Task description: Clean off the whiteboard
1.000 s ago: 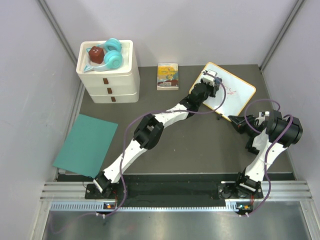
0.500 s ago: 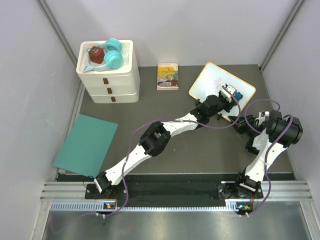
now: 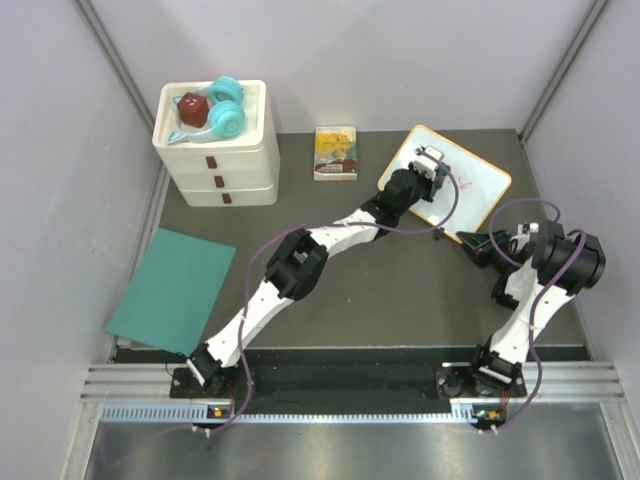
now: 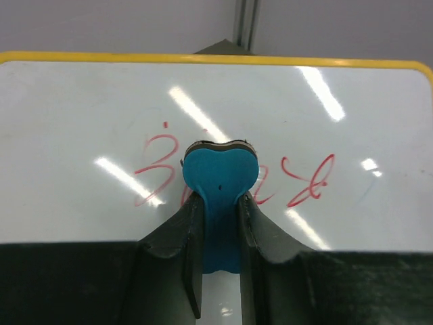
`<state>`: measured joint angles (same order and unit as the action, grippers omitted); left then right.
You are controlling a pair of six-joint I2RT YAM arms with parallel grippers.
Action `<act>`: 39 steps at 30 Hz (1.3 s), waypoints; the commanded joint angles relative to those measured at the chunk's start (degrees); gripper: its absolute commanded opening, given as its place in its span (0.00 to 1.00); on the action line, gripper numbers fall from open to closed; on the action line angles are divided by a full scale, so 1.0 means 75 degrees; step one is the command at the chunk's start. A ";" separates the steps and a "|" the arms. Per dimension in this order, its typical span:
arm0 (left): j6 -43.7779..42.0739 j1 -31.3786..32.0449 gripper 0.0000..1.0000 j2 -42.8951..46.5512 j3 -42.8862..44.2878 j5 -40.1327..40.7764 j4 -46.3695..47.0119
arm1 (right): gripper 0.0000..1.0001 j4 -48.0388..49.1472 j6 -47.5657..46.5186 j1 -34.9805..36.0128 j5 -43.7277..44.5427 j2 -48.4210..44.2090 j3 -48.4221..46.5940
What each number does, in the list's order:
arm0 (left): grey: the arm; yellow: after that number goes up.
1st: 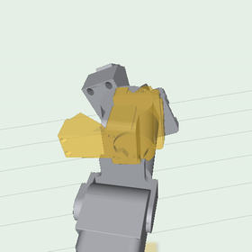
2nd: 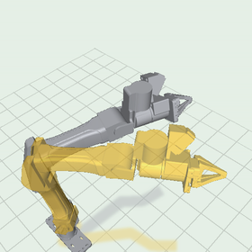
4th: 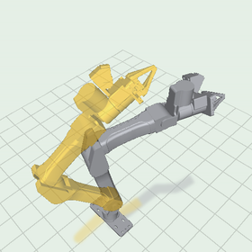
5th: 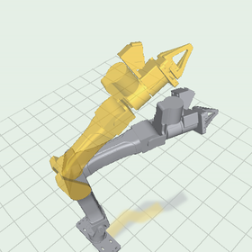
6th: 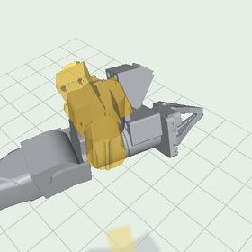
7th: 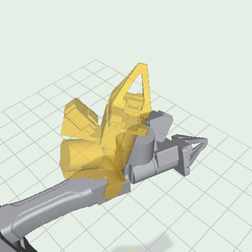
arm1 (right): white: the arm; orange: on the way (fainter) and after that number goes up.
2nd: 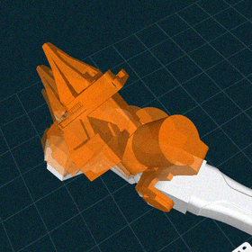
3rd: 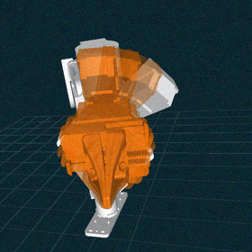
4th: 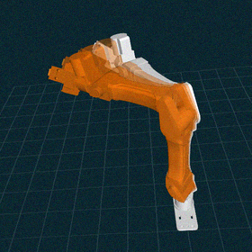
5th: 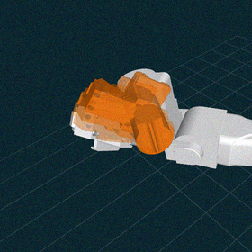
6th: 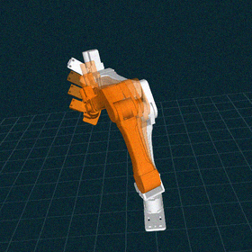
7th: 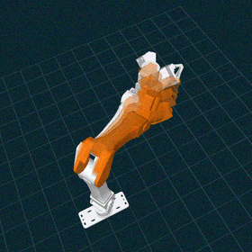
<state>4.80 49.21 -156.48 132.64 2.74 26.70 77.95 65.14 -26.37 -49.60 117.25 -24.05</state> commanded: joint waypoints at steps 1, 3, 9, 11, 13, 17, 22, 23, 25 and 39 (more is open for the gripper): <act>-0.0569 -0.0081 0.00 0.0802 0.0232 0.0127 -0.1307 | 0.00 0.0493 0.0115 0.0012 0.0087 0.0069 0.0031; -0.0792 -0.0104 0.01 0.1012 0.0186 0.0056 -0.1871 | 0.00 0.0505 0.0127 0.0012 0.0075 0.0070 0.0031; -0.0370 -0.0315 0.01 0.2404 -0.1720 0.0244 -0.2399 | 0.00 0.0598 0.0173 0.0012 0.0063 0.0116 0.0020; -0.0347 -0.0385 0.00 0.2687 -0.1888 0.0209 -0.2656 | 0.00 0.0610 0.0162 0.0012 0.0063 0.0116 0.0031; -0.0416 -0.0444 0.00 0.2712 -0.1690 0.0046 -0.3183 | 0.00 0.0622 0.0173 0.0012 0.0075 0.0116 0.0031; -0.0417 -0.0515 0.00 0.2199 -0.0438 -0.0119 -0.4517 | 0.00 0.0645 0.0185 0.0012 0.0052 0.0128 0.0031; -0.0394 -0.0526 0.00 0.2325 -0.0293 -0.0997 -0.5655 | 0.00 0.0727 0.0232 0.0012 0.0028 0.0187 0.0008; -0.0382 -0.0526 0.00 0.2523 -0.0480 -0.1126 -0.5785 | 0.00 0.0751 0.0244 0.0012 0.0028 0.0198 0.0008; -0.0347 -0.0526 0.00 0.2723 -0.1171 -0.1198 -0.6194 | 0.00 0.0751 0.0244 0.0012 0.0028 0.0198 0.0008; -0.0898 -0.0269 0.08 0.2747 -0.2580 -0.1620 -0.9395 | 0.00 0.0809 0.0279 0.0012 0.0040 0.0210 0.0020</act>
<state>-0.21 45.80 -136.88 115.37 -10.31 -35.94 78.24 65.71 -26.37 -49.80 117.62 -24.05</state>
